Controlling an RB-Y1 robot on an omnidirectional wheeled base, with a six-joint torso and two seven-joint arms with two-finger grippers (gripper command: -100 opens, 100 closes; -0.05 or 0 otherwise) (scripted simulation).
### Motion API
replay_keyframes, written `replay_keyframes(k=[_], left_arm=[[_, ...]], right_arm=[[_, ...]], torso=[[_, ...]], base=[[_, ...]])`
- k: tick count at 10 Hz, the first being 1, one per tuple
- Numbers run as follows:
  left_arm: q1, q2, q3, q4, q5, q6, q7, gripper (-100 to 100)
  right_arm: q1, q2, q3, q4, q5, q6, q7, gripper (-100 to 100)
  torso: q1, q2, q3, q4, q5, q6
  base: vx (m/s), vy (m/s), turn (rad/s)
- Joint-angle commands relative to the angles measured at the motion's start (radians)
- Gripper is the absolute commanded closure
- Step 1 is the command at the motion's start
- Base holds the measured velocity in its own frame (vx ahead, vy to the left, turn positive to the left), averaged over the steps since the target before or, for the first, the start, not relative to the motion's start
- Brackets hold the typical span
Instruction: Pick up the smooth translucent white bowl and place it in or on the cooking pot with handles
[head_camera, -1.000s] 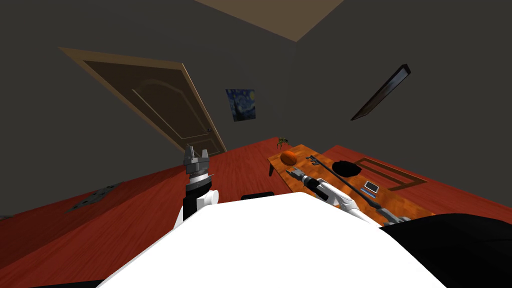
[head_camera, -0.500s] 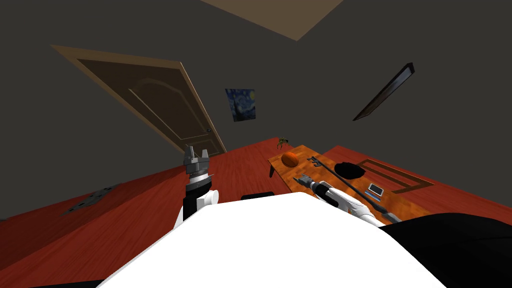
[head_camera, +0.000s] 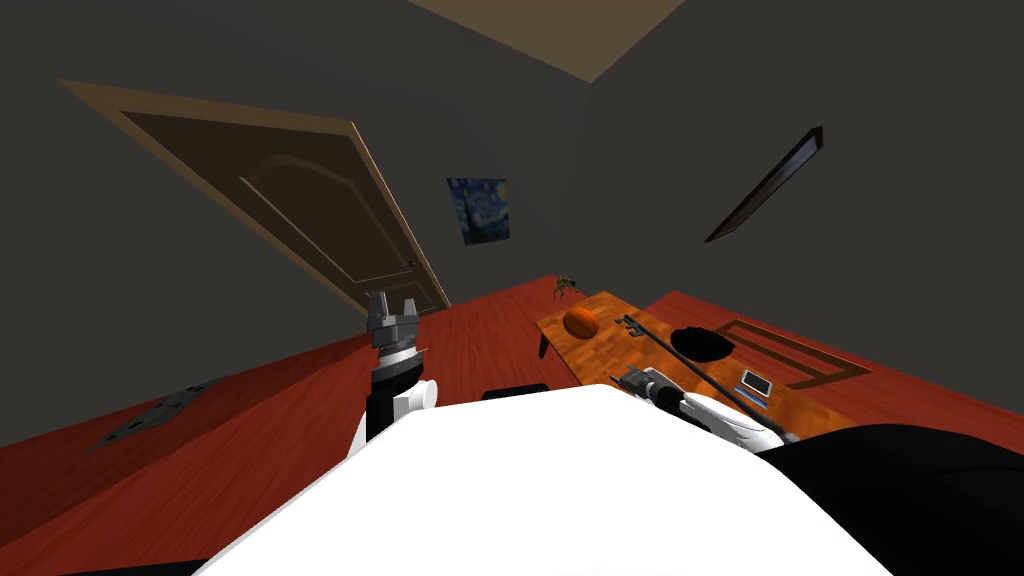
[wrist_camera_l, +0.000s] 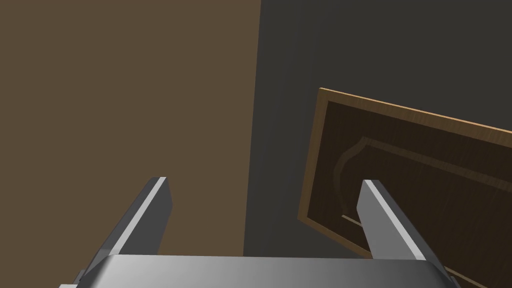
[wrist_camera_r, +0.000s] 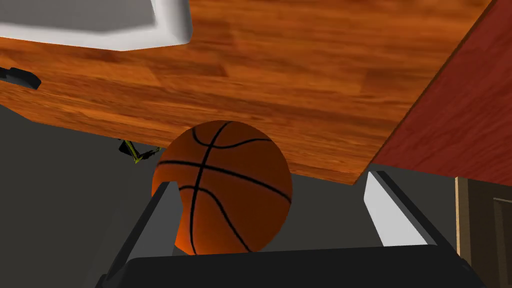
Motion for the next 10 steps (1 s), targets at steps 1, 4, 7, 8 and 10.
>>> replay_keyframes(k=[1,4,7,8,10], left_arm=[[0.0,0.0,0.0,0.0,0.0,0.0,0.0,0],[0.0,0.0,0.0,0.0,0.0,0.0,0.0,0],[0.0,0.0,0.0,0.0,0.0,0.0,0.0,0],[0.0,0.0,0.0,0.0,0.0,0.0,0.0,0],[0.0,0.0,0.0,0.0,0.0,0.0,0.0,0]], right_arm=[[0.022,-0.024,0.018,0.05,0.024,0.019,0.023,-100],[0.057,-0.055,0.046,0.155,0.058,0.032,0.056,-100],[0.077,-0.062,0.065,0.198,0.074,0.035,0.071,-100],[0.084,-0.061,0.075,0.213,0.08,0.035,0.076,-100],[0.084,-0.061,0.067,0.206,0.078,0.033,0.075,0]], torso=[[0.0,0.0,0.0,0.0,0.0,0.0],[0.0,0.0,0.0,0.0,0.0,0.0],[0.001,0.002,0.001,0.0,0.0,0.0],[0.001,0.003,0.001,0.001,0.0,0.0],[0.0,0.005,0.003,0.001,0.0,-0.001]], base=[[0.102,0.011,-0.04],[0.087,0.003,-0.051],[0.055,0.004,-0.03],[0.024,-0.003,-0.013],[0.005,-0.001,-0.004]])
